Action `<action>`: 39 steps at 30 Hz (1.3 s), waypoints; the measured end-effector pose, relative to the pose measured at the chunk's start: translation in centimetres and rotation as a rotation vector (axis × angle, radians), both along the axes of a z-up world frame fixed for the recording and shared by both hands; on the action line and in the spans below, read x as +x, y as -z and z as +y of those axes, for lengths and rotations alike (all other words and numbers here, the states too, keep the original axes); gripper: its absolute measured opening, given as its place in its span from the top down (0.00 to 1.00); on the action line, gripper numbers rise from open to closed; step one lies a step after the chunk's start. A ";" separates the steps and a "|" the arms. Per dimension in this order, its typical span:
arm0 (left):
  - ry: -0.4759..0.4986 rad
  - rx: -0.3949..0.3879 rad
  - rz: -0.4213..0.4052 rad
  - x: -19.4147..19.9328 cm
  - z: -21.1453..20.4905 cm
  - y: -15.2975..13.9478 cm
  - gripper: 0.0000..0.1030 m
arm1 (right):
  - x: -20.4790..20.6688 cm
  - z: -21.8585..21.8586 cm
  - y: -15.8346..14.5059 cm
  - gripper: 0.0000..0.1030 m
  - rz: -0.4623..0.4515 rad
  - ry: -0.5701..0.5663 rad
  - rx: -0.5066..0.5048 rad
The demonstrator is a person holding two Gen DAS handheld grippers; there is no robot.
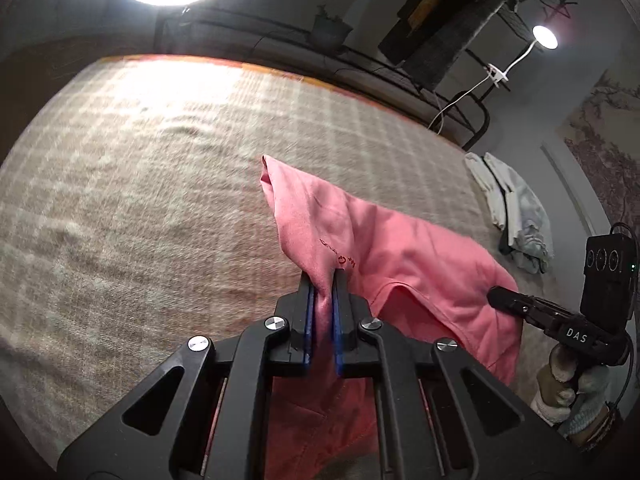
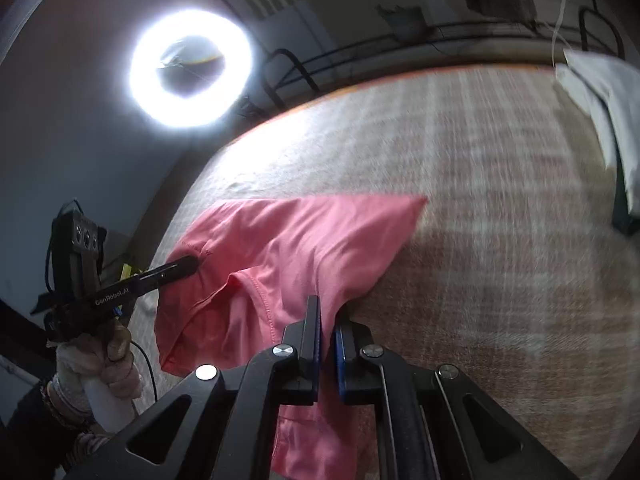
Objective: Fold small clothes
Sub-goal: 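Grasp the folded pink bundle with the left and right tools and lift it, then carry the bundle with both tools onto the grey clothes stack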
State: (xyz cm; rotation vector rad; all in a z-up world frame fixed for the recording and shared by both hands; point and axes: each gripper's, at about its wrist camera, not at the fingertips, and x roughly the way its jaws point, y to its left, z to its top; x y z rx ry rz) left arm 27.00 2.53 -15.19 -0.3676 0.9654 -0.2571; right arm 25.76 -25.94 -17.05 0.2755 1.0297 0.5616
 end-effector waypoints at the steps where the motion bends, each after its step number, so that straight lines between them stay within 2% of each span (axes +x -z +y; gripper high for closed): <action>1: 0.005 0.000 -0.009 0.0 -0.4 -0.5 0.95 | -0.3 0.0 -0.5 0.97 -0.011 -0.001 -0.009; 9: 0.075 -0.011 -0.076 0.1 -5.7 -3.8 0.95 | -2.0 -2.6 -3.8 0.97 -0.090 0.026 -0.038; 13: 0.116 -0.031 -0.117 1.0 -9.4 -5.6 0.95 | -3.4 -4.7 -5.3 0.97 -0.149 0.052 -0.086; 20: 0.215 -0.054 -0.187 4.4 -19.0 -8.3 0.95 | -3.5 -12.8 -8.9 0.97 -0.224 0.136 -0.149; 27: 0.267 -0.101 -0.254 9.4 -28.3 -10.4 0.95 | -1.0 -20.5 -12.3 0.97 -0.289 0.218 -0.216; 34: 0.280 -0.115 -0.312 15.0 -35.0 -10.3 0.95 | 3.4 -26.7 -13.4 0.97 -0.344 0.277 -0.283; 39: 0.252 -0.081 -0.290 18.7 -38.2 -7.2 0.95 | 7.1 -30.5 -12.2 0.97 -0.360 0.300 -0.293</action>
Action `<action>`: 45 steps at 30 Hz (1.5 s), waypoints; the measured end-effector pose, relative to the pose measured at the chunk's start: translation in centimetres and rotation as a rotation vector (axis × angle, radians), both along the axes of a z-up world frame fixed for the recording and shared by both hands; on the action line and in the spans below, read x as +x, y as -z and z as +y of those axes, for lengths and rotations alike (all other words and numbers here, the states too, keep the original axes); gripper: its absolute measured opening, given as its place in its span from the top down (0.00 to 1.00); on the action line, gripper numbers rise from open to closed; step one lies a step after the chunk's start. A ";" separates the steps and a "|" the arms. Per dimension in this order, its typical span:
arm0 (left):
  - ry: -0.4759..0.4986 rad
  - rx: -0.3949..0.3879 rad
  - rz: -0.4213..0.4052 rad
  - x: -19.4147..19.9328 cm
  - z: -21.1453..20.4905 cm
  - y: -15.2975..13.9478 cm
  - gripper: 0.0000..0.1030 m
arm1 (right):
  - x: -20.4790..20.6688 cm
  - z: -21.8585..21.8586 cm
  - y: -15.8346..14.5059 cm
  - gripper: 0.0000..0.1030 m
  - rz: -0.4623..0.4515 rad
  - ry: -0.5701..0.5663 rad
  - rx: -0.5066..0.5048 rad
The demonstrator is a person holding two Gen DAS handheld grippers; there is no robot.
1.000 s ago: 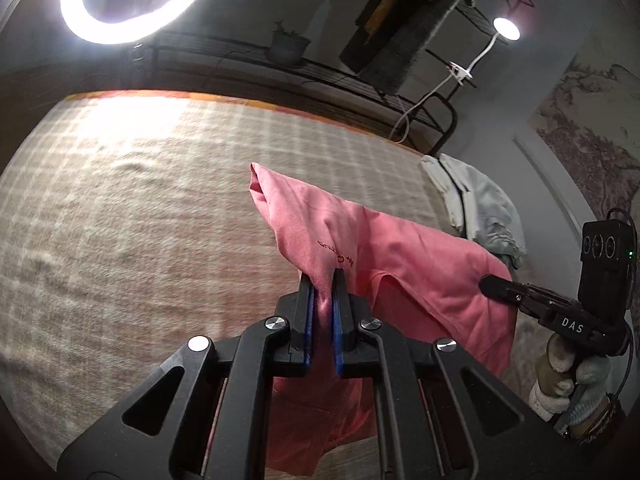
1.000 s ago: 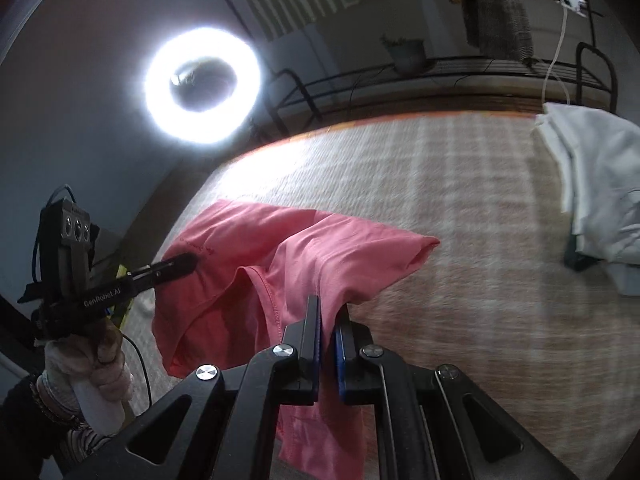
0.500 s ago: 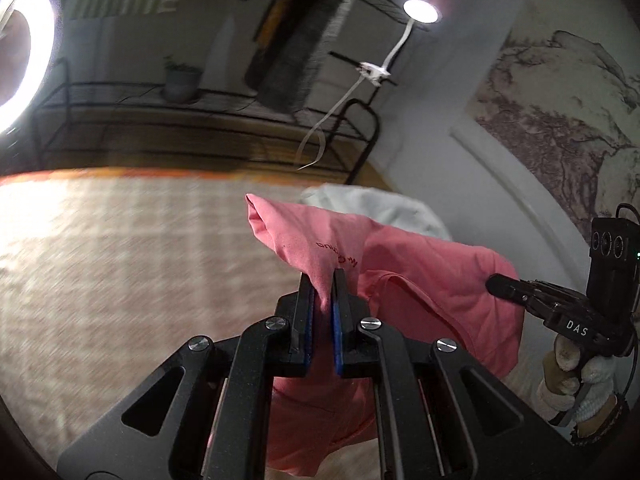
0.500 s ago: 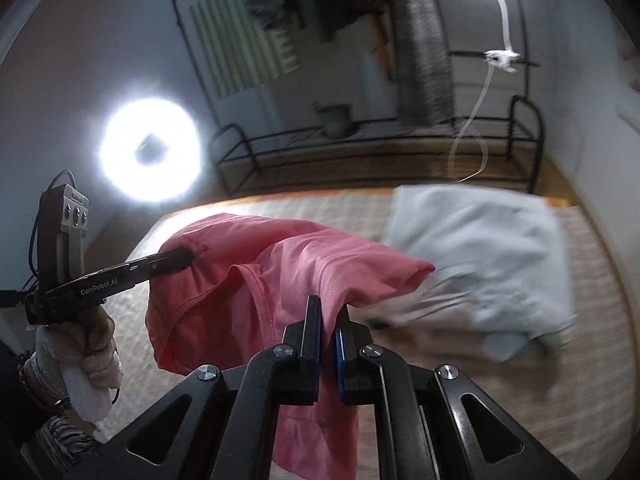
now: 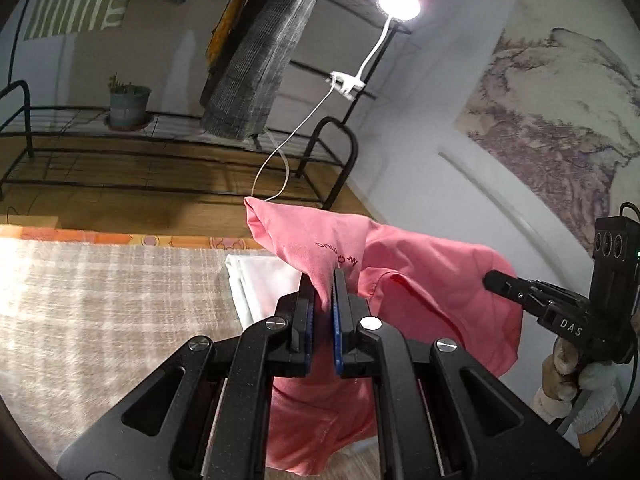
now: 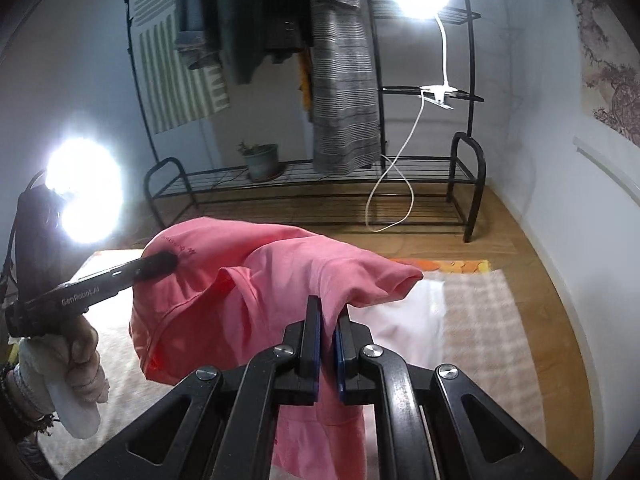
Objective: Fold small clothes
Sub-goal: 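Carry the bundle with both tools onto the grey clothes stack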
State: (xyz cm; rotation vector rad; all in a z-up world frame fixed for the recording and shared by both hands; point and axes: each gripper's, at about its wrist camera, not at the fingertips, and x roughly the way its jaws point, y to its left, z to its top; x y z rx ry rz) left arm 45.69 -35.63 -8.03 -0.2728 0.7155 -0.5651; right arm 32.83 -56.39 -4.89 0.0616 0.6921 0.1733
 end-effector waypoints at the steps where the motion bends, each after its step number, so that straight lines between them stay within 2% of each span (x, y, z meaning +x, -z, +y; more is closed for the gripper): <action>1: -0.003 0.017 0.019 0.6 -0.4 0.8 0.95 | 1.0 -0.8 0.9 0.97 0.010 0.003 0.009; 3: 0.002 0.045 0.089 1.9 -1.0 2.6 0.95 | 2.8 -2.1 2.8 0.96 0.060 0.012 0.039; 4: -0.004 0.043 0.113 2.2 -0.8 3.2 0.95 | 3.2 -2.6 3.8 0.92 0.087 0.026 0.045; 5: -0.003 0.030 0.121 2.2 -0.4 3.7 0.94 | 3.6 -3.2 4.9 0.81 0.117 0.054 0.040; 6: -0.001 0.025 0.120 2.0 0.0 4.0 0.89 | 3.6 -3.8 5.9 0.74 0.141 0.077 0.046; 7: 0.009 0.032 0.116 1.7 0.4 4.4 0.76 | 3.4 -4.3 6.5 0.67 0.154 0.090 0.069; 9: 0.028 0.037 0.125 1.1 1.2 5.1 0.62 | 2.4 -5.5 7.8 0.67 0.166 0.093 0.151; 13: 0.082 0.021 0.193 -0.3 2.5 7.1 0.61 | -0.1 -7.2 10.1 0.64 0.186 0.073 0.296; 15: 0.087 0.018 0.219 -0.6 2.4 7.9 0.61 | -0.9 -7.3 11.3 0.64 0.205 0.073 0.313; 16: 0.083 0.013 0.226 -0.8 2.4 8.2 0.66 | -1.1 -7.3 11.7 0.67 0.209 0.075 0.317; 17: 0.086 0.001 0.235 -0.8 2.3 8.2 0.77 | -1.2 -7.2 12.1 0.73 0.208 0.075 0.327; 18: 0.095 -0.007 0.246 -0.8 2.2 8.2 0.94 | -1.2 -7.0 12.3 0.79 0.207 0.070 0.334; 19: 0.100 0.000 0.244 -0.9 2.0 7.9 0.94 | -1.2 -6.6 12.3 0.91 0.208 0.068 0.326; 20: 0.106 0.003 0.235 -1.2 2.0 7.4 0.94 | -1.2 -6.1 12.2 0.97 0.207 0.069 0.293; 22: 0.125 -0.037 0.265 -1.3 2.4 6.8 0.95 | -1.2 -5.2 11.3 0.98 0.198 0.057 0.212; 24: 0.146 -0.075 0.302 -1.7 3.2 6.3 0.95 | -1.9 -5.3 9.8 0.98 0.173 0.039 0.195; 26: 0.165 -0.021 0.289 -2.2 3.2 6.2 0.95 | -2.9 -6.4 8.7 1.00 0.155 0.023 0.244; 28: 0.196 0.081 0.256 -2.8 2.7 6.4 0.93 | -3.4 -7.3 8.6 0.99 0.177 0.047 0.223; 29: 0.193 0.127 0.244 -3.0 2.6 6.5 0.89 | -3.3 -7.2 9.1 0.98 0.225 0.039 0.186; 31: 0.181 0.139 0.243 -3.2 3.0 6.4 0.75 | -3.0 -6.5 10.1 0.94 0.308 0.010 0.125; 32: 0.170 0.137 0.232 -3.4 3.3 6.1 0.74 | -3.1 -5.9 10.0 0.81 0.311 0.008 0.070; 34: 0.144 0.150 0.182 -4.1 3.7 5.3 0.74 | -3.6 -5.3 9.0 0.71 0.257 0.017 0.020; 38: 0.119 0.145 0.072 -4.9 3.5 3.1 0.74 | -3.5 -5.4 6.9 0.71 0.130 0.076 0.043; 42: 0.122 0.157 0.030 -3.6 0.9 2.4 0.74 | -1.3 -4.0 5.5 0.71 0.017 0.074 0.099; 45: 0.121 0.156 0.056 -2.2 -1.0 3.2 0.74 | 1.3 -2.5 5.7 0.71 0.008 0.075 0.072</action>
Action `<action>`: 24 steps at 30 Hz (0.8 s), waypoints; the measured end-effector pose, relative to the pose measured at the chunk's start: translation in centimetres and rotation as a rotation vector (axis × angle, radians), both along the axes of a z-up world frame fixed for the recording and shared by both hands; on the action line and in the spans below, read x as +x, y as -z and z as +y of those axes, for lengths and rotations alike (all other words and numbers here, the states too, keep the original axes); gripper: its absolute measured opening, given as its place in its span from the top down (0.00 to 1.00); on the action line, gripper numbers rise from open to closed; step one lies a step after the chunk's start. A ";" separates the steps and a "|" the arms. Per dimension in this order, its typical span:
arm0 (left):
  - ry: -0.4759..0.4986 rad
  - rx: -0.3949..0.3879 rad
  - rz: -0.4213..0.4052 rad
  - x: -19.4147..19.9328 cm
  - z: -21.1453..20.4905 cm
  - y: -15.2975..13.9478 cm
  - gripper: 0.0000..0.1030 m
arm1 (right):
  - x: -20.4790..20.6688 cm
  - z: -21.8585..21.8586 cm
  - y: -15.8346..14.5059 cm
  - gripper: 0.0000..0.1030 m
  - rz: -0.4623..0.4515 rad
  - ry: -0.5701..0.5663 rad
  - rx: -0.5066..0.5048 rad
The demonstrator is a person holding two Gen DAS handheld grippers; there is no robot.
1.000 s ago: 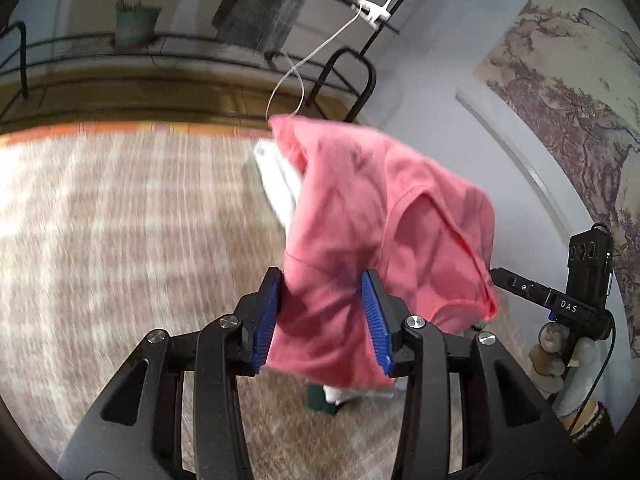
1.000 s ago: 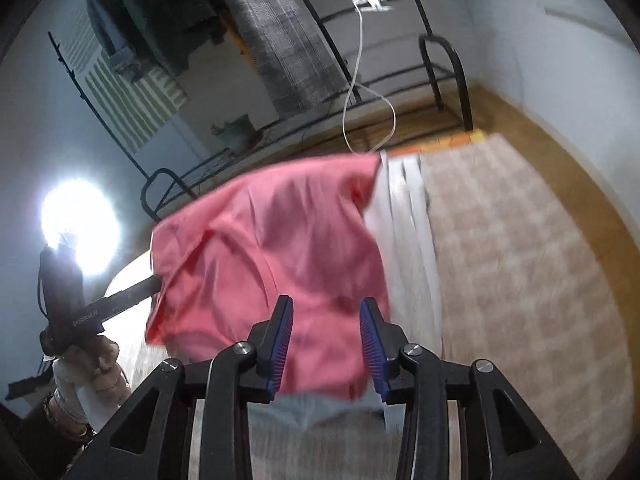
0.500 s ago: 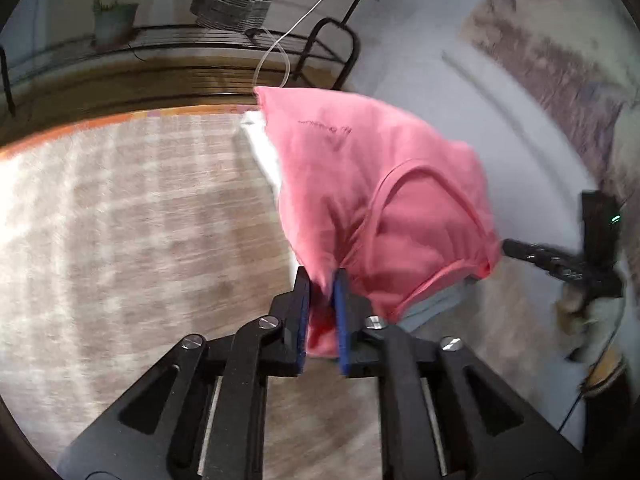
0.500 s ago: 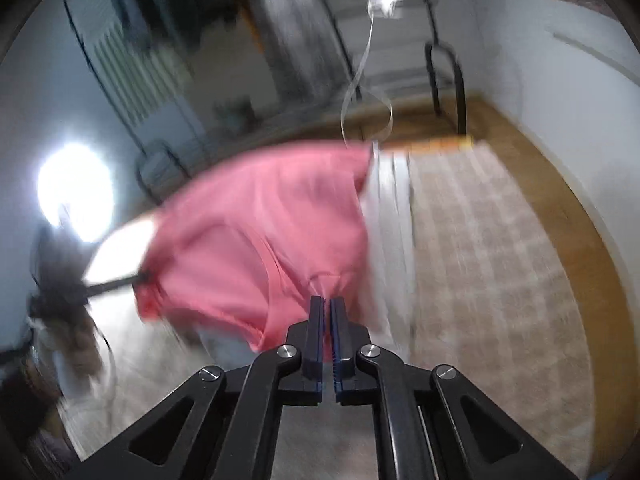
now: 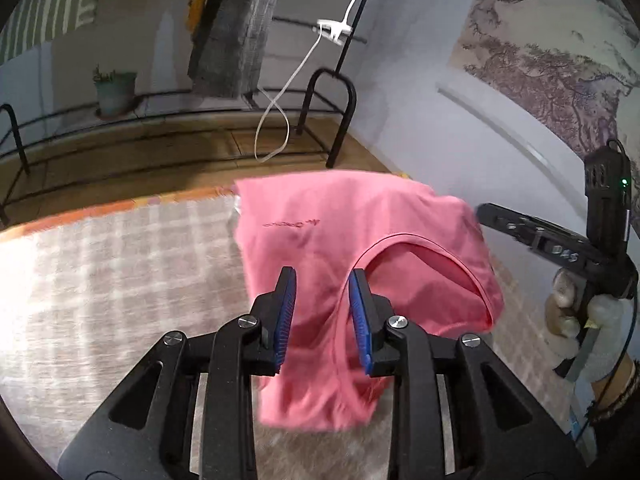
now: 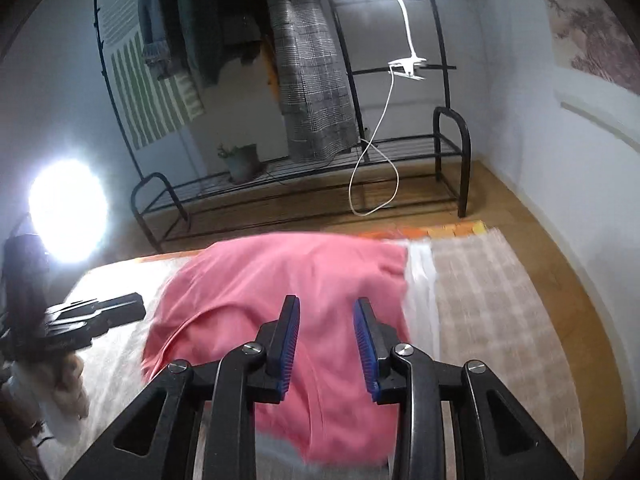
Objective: Fold small clothes
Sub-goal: 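Carry the bundle with both tools onto the grey clothes stack, then open both tools and release the bundle on the stack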
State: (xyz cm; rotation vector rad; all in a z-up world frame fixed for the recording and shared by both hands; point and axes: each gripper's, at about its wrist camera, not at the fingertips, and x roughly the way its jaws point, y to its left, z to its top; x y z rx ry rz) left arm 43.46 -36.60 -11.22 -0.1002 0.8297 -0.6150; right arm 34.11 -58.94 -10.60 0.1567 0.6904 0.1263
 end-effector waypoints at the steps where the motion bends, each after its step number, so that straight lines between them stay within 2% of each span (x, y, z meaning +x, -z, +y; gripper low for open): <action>1: 0.005 0.000 0.024 0.4 -0.5 0.6 0.74 | 1.0 0.3 0.4 0.71 0.013 0.007 -0.020; 4: 0.000 0.030 0.064 0.8 -1.5 2.7 0.74 | 3.4 0.3 2.5 0.73 0.079 0.032 -0.039; 7: -0.003 0.041 0.092 0.6 -1.5 4.6 0.74 | 4.3 -0.5 5.0 0.75 0.163 0.090 -0.105; 10: -0.005 0.056 0.097 0.1 -1.2 5.1 0.74 | 3.7 -1.6 6.0 0.75 0.197 0.111 -0.081; 15: 0.002 0.064 0.070 -2.0 -0.3 3.1 0.74 | 2.1 -1.6 4.2 0.74 0.181 0.136 -0.101; 24: 0.003 0.067 -0.043 -9.2 2.9 -3.8 0.74 | -3.3 2.0 -2.7 0.71 0.101 0.117 -0.098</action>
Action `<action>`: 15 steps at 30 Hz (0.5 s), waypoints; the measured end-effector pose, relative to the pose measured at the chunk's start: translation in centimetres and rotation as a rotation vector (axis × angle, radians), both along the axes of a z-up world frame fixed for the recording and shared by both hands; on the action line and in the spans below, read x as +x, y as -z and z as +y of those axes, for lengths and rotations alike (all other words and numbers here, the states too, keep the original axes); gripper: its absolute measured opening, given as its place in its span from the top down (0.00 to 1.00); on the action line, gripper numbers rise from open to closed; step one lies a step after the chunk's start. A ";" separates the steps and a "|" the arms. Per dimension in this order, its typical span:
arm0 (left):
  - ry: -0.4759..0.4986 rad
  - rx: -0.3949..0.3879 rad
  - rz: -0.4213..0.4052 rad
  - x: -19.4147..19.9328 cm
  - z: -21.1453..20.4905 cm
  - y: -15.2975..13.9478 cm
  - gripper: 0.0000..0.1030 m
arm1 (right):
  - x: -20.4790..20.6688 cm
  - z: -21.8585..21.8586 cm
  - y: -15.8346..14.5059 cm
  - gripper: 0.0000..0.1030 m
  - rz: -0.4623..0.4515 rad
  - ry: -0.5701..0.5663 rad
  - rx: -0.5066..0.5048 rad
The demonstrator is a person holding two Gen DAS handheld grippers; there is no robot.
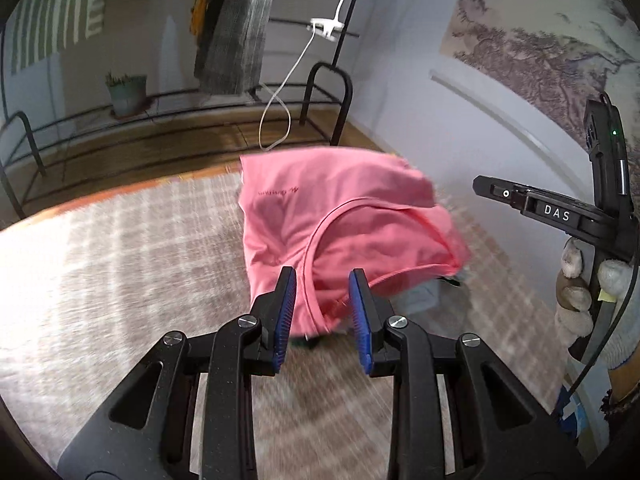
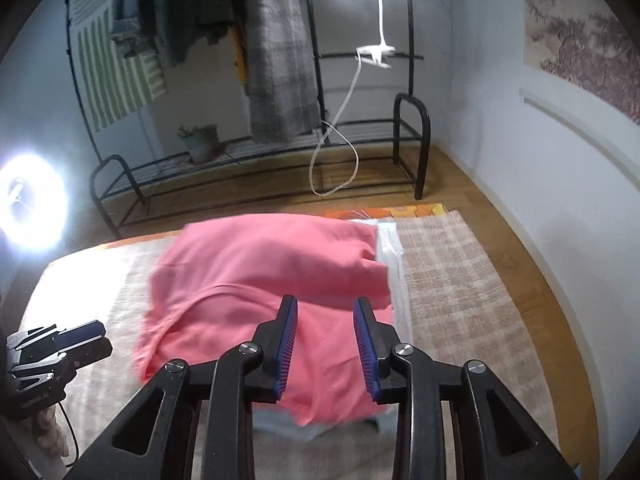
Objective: Fold small clothes
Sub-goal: 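Open both tools and release the bundle on the stack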
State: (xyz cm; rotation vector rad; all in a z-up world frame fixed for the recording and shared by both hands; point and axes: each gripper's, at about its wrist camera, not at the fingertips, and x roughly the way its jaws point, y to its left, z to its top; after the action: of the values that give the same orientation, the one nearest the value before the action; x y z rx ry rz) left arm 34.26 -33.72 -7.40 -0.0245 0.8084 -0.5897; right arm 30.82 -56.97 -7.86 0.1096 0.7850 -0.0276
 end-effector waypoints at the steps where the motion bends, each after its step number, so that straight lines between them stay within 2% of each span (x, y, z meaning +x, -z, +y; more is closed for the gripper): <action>1: 0.004 0.002 -0.012 -0.8 0.3 -0.7 0.74 | -0.7 0.5 -0.7 0.70 -0.010 -0.008 -0.003; 5: 0.004 0.009 -0.064 -4.7 2.4 -4.0 0.73 | -4.4 2.8 -3.7 0.68 -0.037 -0.008 -0.005; 7: 0.004 0.005 -0.082 -6.5 3.4 -5.5 0.62 | -6.5 3.7 -4.9 0.66 -0.053 -0.002 -0.004; 10: 0.011 0.001 -0.113 -9.6 5.1 -7.3 0.60 | -9.9 5.2 -6.7 0.54 -0.082 0.006 0.004; 12: 0.013 -0.005 -0.131 -11.8 6.2 -8.3 0.59 | -12.4 6.3 -7.9 0.54 -0.100 0.014 0.005; 15: 0.017 -0.014 -0.157 -14.4 7.7 -9.5 0.52 | -15.3 7.6 -9.3 0.51 -0.112 0.039 -0.003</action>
State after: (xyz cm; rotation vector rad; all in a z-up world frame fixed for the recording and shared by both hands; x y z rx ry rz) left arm 19.84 -26.05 2.11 0.0157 0.6522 -0.6054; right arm 15.49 -49.34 1.39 0.1227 0.6713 -0.0594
